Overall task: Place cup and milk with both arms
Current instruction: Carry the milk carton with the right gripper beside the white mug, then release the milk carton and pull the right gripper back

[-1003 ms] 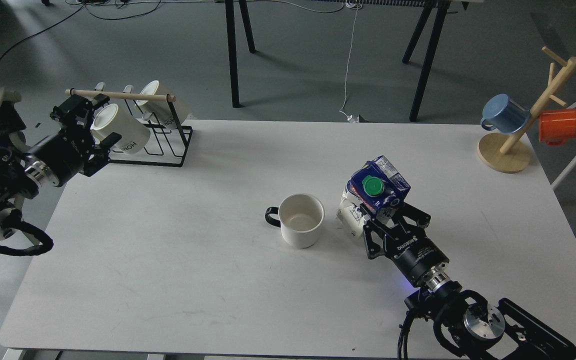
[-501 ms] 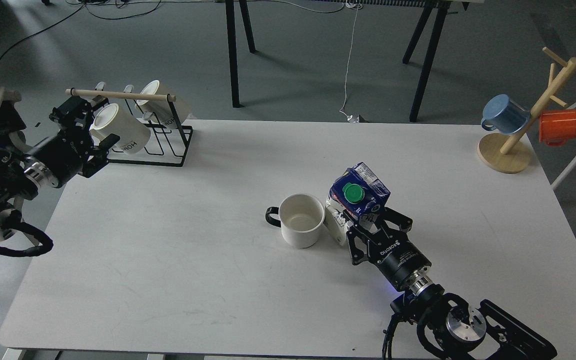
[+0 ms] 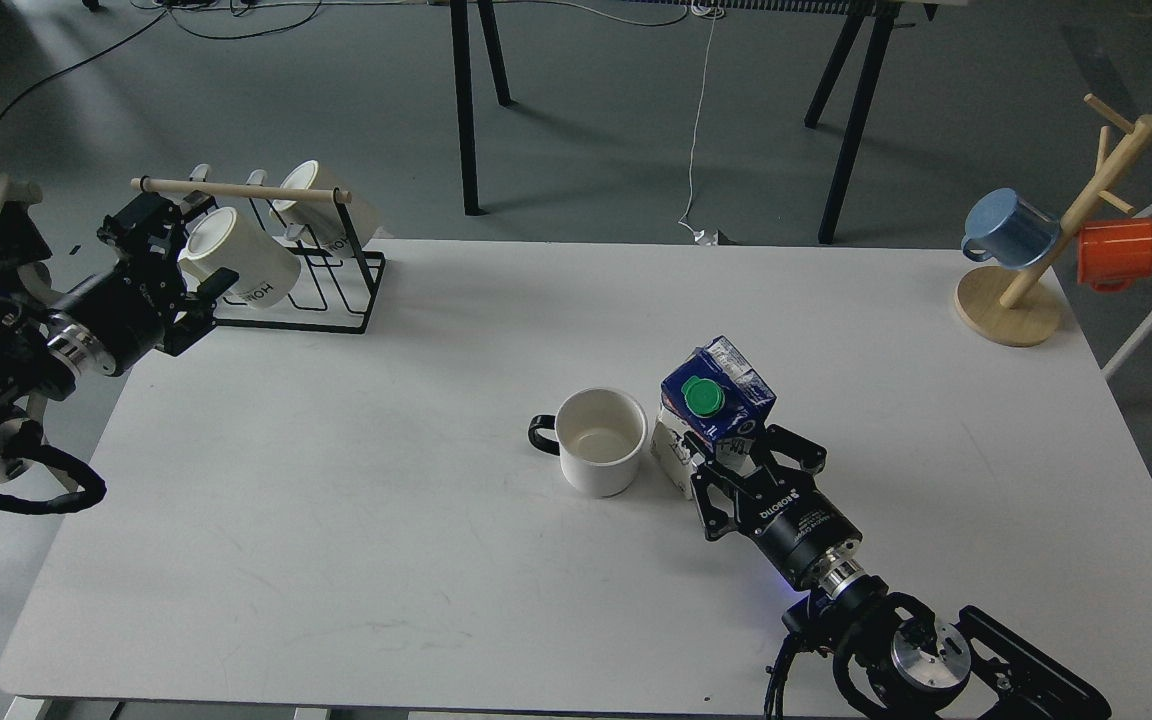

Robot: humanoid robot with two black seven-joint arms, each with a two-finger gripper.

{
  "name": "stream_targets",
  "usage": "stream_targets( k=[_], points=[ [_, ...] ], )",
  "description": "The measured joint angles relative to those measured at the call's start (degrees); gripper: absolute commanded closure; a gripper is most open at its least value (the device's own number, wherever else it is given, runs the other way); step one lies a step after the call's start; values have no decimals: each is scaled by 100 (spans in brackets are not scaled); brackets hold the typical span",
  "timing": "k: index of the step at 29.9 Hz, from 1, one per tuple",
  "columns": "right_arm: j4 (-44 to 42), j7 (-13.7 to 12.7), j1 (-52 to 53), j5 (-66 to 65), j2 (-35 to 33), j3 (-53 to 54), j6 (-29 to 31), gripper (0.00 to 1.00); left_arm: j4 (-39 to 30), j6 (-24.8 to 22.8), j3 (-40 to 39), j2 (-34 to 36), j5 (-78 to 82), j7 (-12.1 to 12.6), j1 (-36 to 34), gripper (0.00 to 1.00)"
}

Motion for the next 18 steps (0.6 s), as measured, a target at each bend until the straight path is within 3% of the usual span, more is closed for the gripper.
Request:
stream_targets(
  k=[3,4,6,18],
  points=[
    [-2,-1,-21,0,-11,0,0,44,7,0,0,0,0,0,0,1],
    [0,-1,-26,0,-11,0,0,34,7,0,0,0,0,0,0,1],
    [20,-1,-39,0,-14,0,0,4,8,0,0,2,0,0,0,1],
    [608,-19,-405,-9,-300,15,0,4,8,0,0,8,0,0,0,1]
  ],
)
